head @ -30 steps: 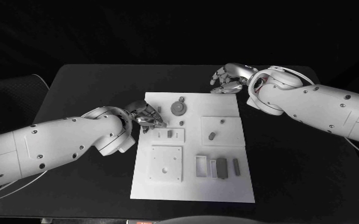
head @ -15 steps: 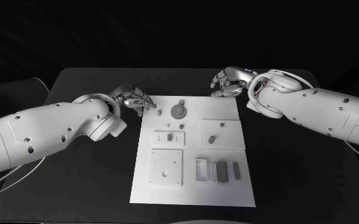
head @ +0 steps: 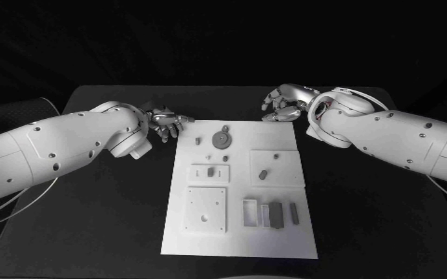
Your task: Assemble the parts on the task board
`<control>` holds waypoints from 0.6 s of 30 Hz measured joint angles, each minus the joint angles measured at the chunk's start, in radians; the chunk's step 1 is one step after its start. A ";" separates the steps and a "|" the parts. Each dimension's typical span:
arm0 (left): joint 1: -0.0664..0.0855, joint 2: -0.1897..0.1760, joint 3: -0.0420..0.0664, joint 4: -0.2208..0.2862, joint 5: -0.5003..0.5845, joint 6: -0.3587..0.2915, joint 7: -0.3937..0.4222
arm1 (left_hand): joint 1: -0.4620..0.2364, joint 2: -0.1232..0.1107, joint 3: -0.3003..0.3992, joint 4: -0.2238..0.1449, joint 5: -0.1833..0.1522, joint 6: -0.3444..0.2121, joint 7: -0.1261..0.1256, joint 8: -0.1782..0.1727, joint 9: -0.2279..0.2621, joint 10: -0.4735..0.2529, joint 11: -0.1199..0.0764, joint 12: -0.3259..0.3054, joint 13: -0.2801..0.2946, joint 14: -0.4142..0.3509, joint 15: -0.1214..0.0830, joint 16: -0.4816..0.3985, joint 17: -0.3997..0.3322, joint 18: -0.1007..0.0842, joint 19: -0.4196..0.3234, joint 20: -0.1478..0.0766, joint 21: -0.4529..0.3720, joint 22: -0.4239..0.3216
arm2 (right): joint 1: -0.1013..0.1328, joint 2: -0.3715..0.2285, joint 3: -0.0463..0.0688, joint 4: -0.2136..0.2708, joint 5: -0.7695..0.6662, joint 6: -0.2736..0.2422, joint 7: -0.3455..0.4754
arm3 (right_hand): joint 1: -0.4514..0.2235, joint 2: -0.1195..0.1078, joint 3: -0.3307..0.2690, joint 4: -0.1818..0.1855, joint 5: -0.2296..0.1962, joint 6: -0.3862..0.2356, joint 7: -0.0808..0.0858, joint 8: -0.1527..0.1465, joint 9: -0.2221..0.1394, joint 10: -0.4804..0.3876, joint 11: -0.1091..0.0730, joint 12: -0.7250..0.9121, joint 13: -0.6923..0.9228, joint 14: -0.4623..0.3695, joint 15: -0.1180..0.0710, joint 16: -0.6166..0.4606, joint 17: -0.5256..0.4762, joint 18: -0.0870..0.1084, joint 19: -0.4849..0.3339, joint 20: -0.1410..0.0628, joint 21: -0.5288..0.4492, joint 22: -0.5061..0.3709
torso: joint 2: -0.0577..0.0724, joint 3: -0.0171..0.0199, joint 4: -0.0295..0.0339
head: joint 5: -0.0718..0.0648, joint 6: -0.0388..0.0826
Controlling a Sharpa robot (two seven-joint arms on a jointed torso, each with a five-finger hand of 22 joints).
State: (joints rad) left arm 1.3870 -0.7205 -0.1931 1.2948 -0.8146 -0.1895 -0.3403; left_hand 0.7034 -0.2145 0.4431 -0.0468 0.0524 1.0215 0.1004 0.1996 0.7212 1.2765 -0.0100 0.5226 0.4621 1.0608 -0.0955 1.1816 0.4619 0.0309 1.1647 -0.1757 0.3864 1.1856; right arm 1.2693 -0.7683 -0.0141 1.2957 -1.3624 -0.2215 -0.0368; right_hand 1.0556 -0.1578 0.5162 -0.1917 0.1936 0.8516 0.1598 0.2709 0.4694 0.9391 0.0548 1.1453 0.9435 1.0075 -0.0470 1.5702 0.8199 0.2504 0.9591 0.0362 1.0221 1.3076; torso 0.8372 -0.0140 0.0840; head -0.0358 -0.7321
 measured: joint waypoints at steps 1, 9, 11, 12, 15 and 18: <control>0.001 0.008 0.000 -0.010 -0.014 0.006 -0.008 | -0.005 0.005 -0.002 0.005 0.000 0.006 -0.006 0.001 0.001 0.015 -0.005 0.003 0.004 0.012 -0.009 0.008 0.004 0.000 0.012 -0.007 0.008 0.005 | 0.000 0.000 0.000 0.000 0.000 0.000 0.000 | 0.000 0.000 0.000 0.000 0.000 0.000 0.000 0.000 0.000 0.000 0.000 0.000 0.000 0.000 0.000 0.000 0.000 0.000 0.000 0.000 0.000 0.000 | 0.000 0.0000 0.0001 | 0.000 -0.001; 0.004 0.059 0.000 -0.059 -0.104 0.059 -0.062 | -0.001 0.063 -0.058 -0.007 0.000 0.040 -0.038 0.016 0.001 0.087 -0.036 0.064 0.053 0.082 -0.053 0.073 0.045 0.008 0.081 -0.037 0.070 0.055 | 0.000 0.004 0.000 -0.001 0.000 0.000 0.000 | 0.000 0.000 0.000 0.000 0.000 0.000 0.000 0.000 0.000 0.001 -0.001 0.000 0.000 0.000 0.000 0.000 0.000 0.000 0.000 0.000 0.000 0.000 | 0.000 0.0006 0.0004 | 0.001 -0.004; 0.005 0.074 -0.001 -0.066 -0.121 0.075 -0.073 | 0.007 0.086 -0.085 -0.018 0.000 0.043 -0.038 0.016 -0.005 0.089 -0.035 0.080 0.070 0.085 -0.056 0.085 0.056 0.008 0.083 -0.039 0.080 0.070 | 0.000 0.004 0.000 -0.002 0.000 0.000 0.000 | 0.000 0.000 0.000 0.000 0.000 0.000 0.000 0.000 0.000 0.001 -0.001 0.000 -0.001 0.000 0.000 0.000 0.000 0.000 0.000 0.000 0.000 0.000 | 0.000 0.0006 0.0001 | 0.002 -0.005; 0.005 0.080 -0.001 -0.069 -0.127 0.081 -0.077 | 0.013 0.092 -0.091 -0.024 0.000 0.043 -0.038 0.016 -0.007 0.089 -0.035 0.084 0.075 0.085 -0.056 0.089 0.058 0.008 0.083 -0.039 0.082 0.075 | 0.000 0.004 0.000 -0.002 0.000 0.000 0.000 | 0.000 0.000 0.000 0.000 0.000 0.000 0.000 0.000 0.000 0.001 -0.001 0.000 -0.001 0.000 0.000 0.000 0.000 0.000 0.000 0.000 0.000 0.000 | 0.000 0.0006 -0.0001 | 0.003 -0.005; 0.005 0.097 -0.001 -0.074 -0.145 0.099 -0.088 | 0.025 0.112 -0.109 -0.036 0.000 0.051 -0.045 0.016 -0.012 0.089 -0.035 0.097 0.089 0.086 -0.055 0.096 0.066 0.008 0.088 -0.044 0.090 0.087 | 0.000 0.005 0.000 -0.002 0.000 0.000 0.000 | 0.000 0.000 0.000 0.000 0.000 0.000 0.000 0.000 0.000 0.001 -0.001 0.000 -0.001 -0.001 0.001 0.000 0.000 0.000 0.000 0.000 0.000 0.000 | 0.000 0.0011 -0.0002 | 0.004 -0.006; 0.005 0.109 -0.001 -0.079 -0.159 0.115 -0.096 | 0.041 0.128 -0.121 -0.049 0.000 0.058 -0.045 0.016 -0.017 0.085 -0.039 0.108 0.100 0.088 -0.056 0.106 0.072 0.008 0.088 -0.044 0.094 0.096 | 0.000 0.007 0.000 -0.003 0.000 0.000 0.000 | 0.000 0.000 0.000 0.000 0.000 -0.001 0.001 0.000 0.000 0.001 -0.001 0.000 -0.001 -0.001 0.001 0.000 0.000 0.000 0.000 0.000 0.000 0.000 | 0.000 0.0012 -0.0002 | 0.004 -0.006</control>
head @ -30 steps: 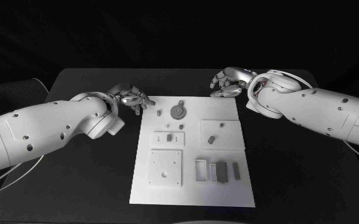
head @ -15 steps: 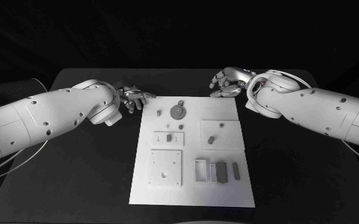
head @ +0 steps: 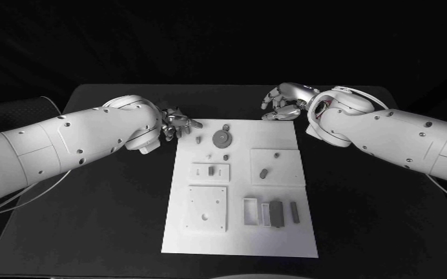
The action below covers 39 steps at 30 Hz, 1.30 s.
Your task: Assemble the parts on the task board
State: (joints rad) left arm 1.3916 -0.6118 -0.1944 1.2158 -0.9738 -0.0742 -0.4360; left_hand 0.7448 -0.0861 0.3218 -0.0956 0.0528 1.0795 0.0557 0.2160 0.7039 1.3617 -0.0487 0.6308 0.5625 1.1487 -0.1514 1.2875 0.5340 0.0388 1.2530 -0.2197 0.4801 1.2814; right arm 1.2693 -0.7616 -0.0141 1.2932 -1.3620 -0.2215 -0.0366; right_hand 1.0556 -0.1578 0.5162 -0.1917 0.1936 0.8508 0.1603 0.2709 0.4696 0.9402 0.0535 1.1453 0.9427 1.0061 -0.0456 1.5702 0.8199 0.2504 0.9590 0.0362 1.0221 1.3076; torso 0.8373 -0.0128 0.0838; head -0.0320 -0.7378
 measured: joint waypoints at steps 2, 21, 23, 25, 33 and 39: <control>0.000 0.006 0.000 -0.003 -0.007 0.009 -0.003 | 0.008 0.008 -0.008 -0.008 0.000 0.001 0.001 0.000 -0.004 0.000 0.000 0.003 0.005 0.000 0.000 0.001 0.003 0.000 0.001 0.000 0.000 0.005 | 0.000 0.000 0.000 0.000 0.000 0.000 0.000 | 0.000 0.000 0.000 0.000 0.000 0.000 0.000 0.000 0.000 0.000 0.000 0.000 0.000 0.000 0.000 0.000 0.000 0.000 0.000 0.000 0.000 0.000 | 0.000 0.0000 -0.0005 | 0.000 0.000; 0.000 0.046 -0.007 -0.017 -0.050 0.067 -0.017 | 0.042 0.042 -0.036 -0.049 0.132 0.030 -0.006 0.004 -0.028 -0.007 -0.007 0.029 0.033 0.002 -0.010 0.017 0.013 0.000 0.005 -0.013 0.007 0.027 | 0.000 0.002 0.000 0.000 0.000 0.000 -0.001 | 0.000 0.000 0.003 0.003 0.000 0.002 0.002 0.000 -0.001 0.000 0.000 0.000 0.000 -0.001 0.001 0.000 0.000 0.000 0.003 -0.003 0.000 0.000 | 0.000 -0.0006 -0.0005 | -0.004 -0.003; 0.000 0.047 -0.007 -0.017 -0.053 0.068 -0.017 | 0.046 0.042 -0.026 -0.052 0.124 0.030 -0.006 0.004 -0.030 -0.007 -0.007 0.031 0.034 0.002 -0.010 0.017 0.013 -0.001 0.007 -0.015 0.007 0.027 | 0.000 0.003 0.000 0.000 0.000 0.000 -0.001 | 0.000 0.000 0.003 0.003 0.000 0.002 0.002 0.000 -0.001 -0.002 0.002 0.000 0.000 -0.002 0.002 0.000 0.000 0.000 0.003 -0.003 0.000 0.000 | 0.000 -0.0006 -0.0003 | -0.004 -0.003; 0.000 0.047 -0.007 -0.018 -0.056 0.069 -0.018 | 0.068 0.020 0.040 -0.017 0.074 0.035 -0.008 0.004 -0.037 -0.007 -0.007 0.034 0.035 0.002 -0.010 0.018 0.013 -0.002 0.012 -0.020 0.007 0.027 | 0.000 0.003 0.000 0.000 0.000 0.000 -0.001 | 0.000 0.000 0.003 0.003 0.000 0.002 0.002 0.000 -0.001 -0.004 0.004 0.000 0.000 -0.002 0.002 0.000 0.000 0.000 0.003 -0.002 0.000 0.000 | 0.000 -0.0006 0.0000 | -0.004 -0.004; 0.000 0.047 -0.007 -0.018 -0.062 0.075 -0.020 | 0.073 0.008 0.068 -0.009 0.069 0.039 -0.008 0.004 -0.041 -0.007 -0.007 0.034 0.037 0.002 -0.010 0.018 0.013 -0.009 0.014 -0.022 0.007 0.027 | 0.000 0.003 0.000 0.001 0.000 0.000 -0.001 | 0.000 0.000 0.003 0.003 0.000 0.001 0.002 0.000 -0.001 -0.004 0.004 0.000 0.000 -0.002 0.002 0.000 0.000 0.000 0.002 -0.002 0.000 0.000 | 0.000 -0.0006 0.0000 | -0.005 -0.005; 0.000 0.047 -0.007 -0.016 -0.066 0.086 -0.023 | 0.081 0.007 0.081 -0.023 0.078 0.039 -0.008 0.009 -0.042 -0.007 -0.007 0.043 0.040 0.002 -0.010 0.025 0.015 -0.016 0.018 -0.025 0.011 0.026 | 0.000 0.005 0.000 0.000 0.000 0.000 -0.001 | 0.000 0.000 0.003 0.003 0.000 0.001 0.003 0.000 -0.001 -0.004 0.004 0.000 -0.001 -0.002 0.002 0.000 0.000 0.000 0.002 -0.002 0.000 0.000 | 0.000 -0.0003 0.0001 | -0.005 -0.009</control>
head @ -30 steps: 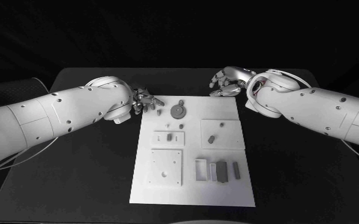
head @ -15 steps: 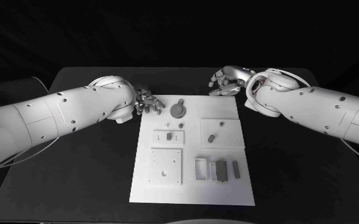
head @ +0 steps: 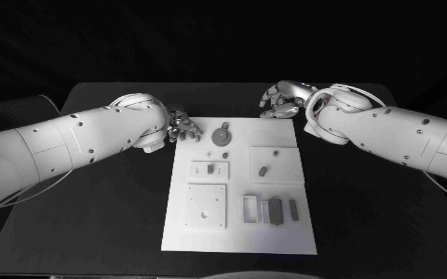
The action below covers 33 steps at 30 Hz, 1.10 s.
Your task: Assemble the parts on the task board
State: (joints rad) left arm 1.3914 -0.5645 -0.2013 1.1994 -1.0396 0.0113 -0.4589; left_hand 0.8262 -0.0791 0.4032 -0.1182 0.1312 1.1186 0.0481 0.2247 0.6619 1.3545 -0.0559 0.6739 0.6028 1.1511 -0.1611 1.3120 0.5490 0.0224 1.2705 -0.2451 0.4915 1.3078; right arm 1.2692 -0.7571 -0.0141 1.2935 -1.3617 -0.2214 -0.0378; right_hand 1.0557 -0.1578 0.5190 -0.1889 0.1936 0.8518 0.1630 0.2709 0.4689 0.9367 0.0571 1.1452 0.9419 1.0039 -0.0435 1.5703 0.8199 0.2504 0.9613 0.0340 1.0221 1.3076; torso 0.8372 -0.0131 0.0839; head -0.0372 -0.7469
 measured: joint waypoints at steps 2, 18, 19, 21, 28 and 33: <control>0.000 0.000 0.000 0.000 -0.002 0.002 0.000 | 0.000 0.000 0.002 -0.002 0.000 0.005 -0.002 0.000 0.000 0.000 0.000 0.000 0.001 0.003 -0.003 0.000 0.000 0.000 0.000 0.000 0.000 0.000 | 0.000 0.001 0.000 0.000 0.000 0.000 0.000 | 0.000 0.000 0.000 0.000 0.000 0.000 0.000 0.000 0.000 0.000 0.000 0.000 0.000 0.001 -0.001 0.000 0.000 0.000 0.000 0.000 0.000 0.000 | 0.000 0.0000 0.0000 | 0.000 -0.001; 0.000 0.002 0.000 0.002 -0.007 0.008 -0.001 | 0.004 -0.003 0.002 -0.002 0.000 0.007 0.000 0.004 0.000 0.000 0.000 0.004 0.002 0.005 -0.002 0.000 0.001 -0.002 0.000 0.000 0.004 0.000 | 0.000 0.003 0.000 -0.001 0.000 0.000 0.000 | 0.000 0.000 0.000 0.000 0.000 -0.003 0.000 0.000 0.000 0.000 0.000 0.000 0.000 0.002 -0.002 0.000 0.000 0.000 0.000 0.000 0.000 0.000 | 0.000 0.0003 0.0000 | 0.001 -0.005; 0.000 0.002 0.000 0.002 -0.008 0.009 -0.001 | 0.006 -0.006 0.004 -0.004 0.000 0.007 0.000 0.004 -0.001 0.000 0.000 0.005 0.003 0.005 -0.001 0.001 0.001 -0.002 0.000 0.000 0.004 0.000 | 0.000 0.003 0.000 -0.001 0.000 0.000 0.000 | 0.000 0.000 0.000 0.000 0.000 -0.003 0.000 0.000 -0.001 0.000 0.000 0.000 0.000 0.002 -0.002 0.000 0.000 0.000 0.000 0.000 0.000 0.000 | 0.000 0.0003 0.0000 | 0.001 -0.005; 0.000 0.001 0.000 0.003 -0.008 0.009 -0.001 | 0.004 -0.010 0.005 -0.005 0.000 0.007 0.000 0.004 -0.001 0.000 0.000 0.007 0.004 0.005 -0.001 0.004 0.001 -0.001 0.000 0.000 0.004 0.000 | 0.000 0.004 0.000 -0.001 0.000 0.000 0.000 | 0.000 0.000 0.000 0.000 0.000 -0.003 0.000 0.000 -0.001 0.000 0.000 0.000 0.000 0.002 -0.002 0.000 0.000 0.000 0.000 0.000 0.000 0.000 | 0.000 0.0004 0.0000 | 0.001 -0.006; 0.000 0.000 0.000 0.004 -0.008 0.010 -0.001 | -0.016 -0.048 0.009 -0.001 -0.016 0.008 -0.002 0.008 -0.003 0.003 -0.003 0.011 0.006 0.005 -0.001 0.009 0.004 -0.001 0.006 -0.005 0.008 0.000 | 0.000 0.004 0.000 -0.001 0.000 0.000 0.000 | 0.000 0.000 0.000 0.000 0.000 -0.003 -0.001 0.000 -0.001 0.000 0.000 0.000 0.000 0.002 -0.002 0.000 0.000 0.000 -0.001 0.001 0.000 0.000 | 0.000 0.0003 0.0000 | 0.001 -0.007; 0.000 -0.001 0.000 0.006 -0.009 0.011 -0.001 | -0.019 -0.062 0.019 0.009 -0.056 0.009 -0.002 0.008 -0.004 0.000 -0.007 0.016 0.008 0.005 -0.001 0.011 0.004 -0.001 0.006 -0.005 0.008 0.000 | -0.001 0.004 0.000 -0.001 0.000 0.000 0.000 | 0.000 0.000 0.000 0.000 0.000 -0.003 -0.001 0.000 -0.001 0.000 0.000 0.000 0.000 0.002 -0.002 0.000 0.000 0.000 -0.001 0.001 0.000 0.000 | 0.000 0.0000 0.0000 | 0.000 -0.006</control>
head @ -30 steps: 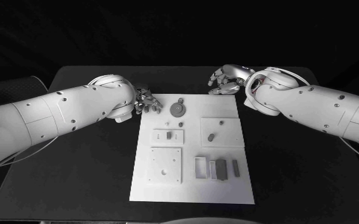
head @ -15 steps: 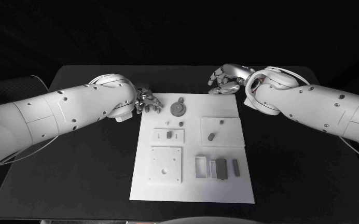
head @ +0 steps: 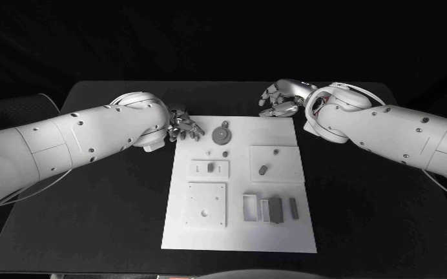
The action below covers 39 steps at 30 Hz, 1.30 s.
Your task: Assemble the parts on the task board
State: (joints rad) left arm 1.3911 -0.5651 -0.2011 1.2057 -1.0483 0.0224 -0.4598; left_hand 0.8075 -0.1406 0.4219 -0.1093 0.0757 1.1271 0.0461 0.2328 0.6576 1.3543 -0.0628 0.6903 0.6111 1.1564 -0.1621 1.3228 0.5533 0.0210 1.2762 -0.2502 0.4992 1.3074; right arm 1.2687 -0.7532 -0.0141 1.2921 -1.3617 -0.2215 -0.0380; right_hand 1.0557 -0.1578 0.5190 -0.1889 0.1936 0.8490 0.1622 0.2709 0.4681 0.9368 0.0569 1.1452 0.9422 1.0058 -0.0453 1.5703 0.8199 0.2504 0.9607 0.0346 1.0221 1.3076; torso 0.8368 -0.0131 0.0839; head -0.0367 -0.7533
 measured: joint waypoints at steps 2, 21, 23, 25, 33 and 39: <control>0.000 0.000 0.000 0.000 0.000 0.000 0.000 | 0.003 -0.010 0.004 0.004 -0.010 0.000 0.000 0.000 -0.001 0.000 0.000 0.002 0.001 0.000 0.000 0.000 0.000 0.000 0.002 -0.002 0.000 0.000 | 0.000 0.000 0.000 0.000 0.000 0.000 0.000 | 0.000 0.000 0.000 0.000 0.000 0.000 0.000 0.000 0.000 0.000 0.000 0.000 0.000 0.000 0.000 0.000 0.000 0.000 0.000 0.000 0.000 0.000 | 0.000 0.0000 0.0000 | 0.000 0.000; 0.000 -0.001 0.000 0.002 -0.001 0.005 -0.002 | 0.051 0.017 0.017 -0.031 -0.015 -0.001 -0.001 0.008 -0.001 0.000 0.000 0.007 0.005 -0.002 -0.002 0.005 0.001 -0.001 0.004 -0.003 0.008 0.000 | 0.000 0.000 0.000 0.000 0.000 0.000 0.000 | 0.000 0.000 0.000 0.000 0.000 0.004 0.000 0.000 0.000 0.000 0.000 0.000 -0.001 -0.001 0.001 0.000 0.000 0.000 0.002 -0.002 0.000 0.000 | 0.000 0.0000 0.0000 | 0.001 0.001; 0.000 -0.001 0.000 0.002 -0.001 0.005 -0.002 | 0.053 0.030 0.018 -0.035 -0.015 -0.001 -0.001 0.008 -0.001 0.000 0.000 0.007 0.005 -0.002 -0.002 0.005 0.001 -0.001 0.004 -0.003 0.008 0.001 | 0.000 0.000 0.000 0.000 0.000 0.000 0.000 | 0.000 0.000 0.000 0.000 0.000 0.004 0.000 0.000 0.000 0.000 0.000 0.000 -0.001 -0.002 0.002 0.000 0.000 0.000 0.002 -0.002 0.000 0.000 | 0.000 0.0000 0.0000 | 0.001 0.001; 0.000 -0.001 0.000 0.002 -0.001 0.006 -0.002 | 0.052 0.036 0.016 -0.041 -0.015 -0.002 -0.002 0.008 -0.001 0.000 0.000 0.007 0.005 -0.002 -0.002 0.005 0.001 -0.001 0.004 -0.003 0.008 0.001 | 0.000 0.001 0.000 0.001 0.000 0.000 0.000 | 0.000 0.000 0.000 0.000 0.000 0.004 0.000 0.000 0.000 0.000 0.000 0.000 -0.001 -0.002 0.002 0.000 0.000 0.000 0.002 -0.002 0.000 0.000 | 0.000 0.0000 0.0000 | 0.001 0.001; 0.000 -0.001 0.000 0.001 -0.001 0.006 -0.002 | 0.042 0.046 0.016 -0.041 -0.015 -0.002 -0.002 0.007 -0.003 0.000 0.000 0.007 0.004 -0.002 -0.001 0.005 0.001 -0.002 0.003 -0.003 0.008 0.001 | 0.000 0.001 0.000 0.001 0.000 0.000 0.000 | 0.000 0.000 0.000 0.000 0.000 0.004 0.000 0.000 -0.001 0.002 -0.002 0.004 -0.001 0.000 0.000 0.000 0.000 0.000 0.002 -0.002 0.000 0.000 | 0.000 0.0000 0.0002 | 0.001 0.000; 0.000 0.000 0.000 -0.001 0.000 0.007 -0.002 | 0.026 0.030 0.010 -0.035 -0.015 -0.001 -0.005 0.007 -0.005 0.000 0.000 0.007 0.004 -0.001 -0.001 0.005 0.001 -0.003 0.001 -0.005 0.008 0.000 | 0.000 0.000 0.000 0.001 0.000 0.000 0.000 | 0.000 0.000 0.000 0.000 0.000 0.003 0.001 0.000 -0.001 0.002 -0.002 0.004 -0.001 0.001 -0.001 0.000 0.000 0.000 0.002 -0.002 0.000 0.000 | 0.000 0.0000 0.0001 | 0.001 0.000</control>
State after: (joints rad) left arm 1.3909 -0.5648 -0.2011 1.2043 -1.0482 0.0297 -0.4622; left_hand 0.8337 -0.1108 0.4315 -0.1438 0.0611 1.1258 0.0415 0.2403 0.6526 1.3544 -0.0627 0.6969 0.6154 1.1552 -0.1630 1.3276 0.5542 0.0179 1.2772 -0.2555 0.5069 1.3079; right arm 1.2683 -0.7528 -0.0141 1.2930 -1.3616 -0.2214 -0.0378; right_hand 1.0557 -0.1578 0.5189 -0.1889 0.1936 0.8519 0.1631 0.2709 0.4674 0.9385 0.0553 1.1492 0.9415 1.0070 -0.0464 1.5703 0.8199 0.2504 0.9629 0.0325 1.0221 1.3076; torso 0.8369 -0.0131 0.0840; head -0.0357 -0.7532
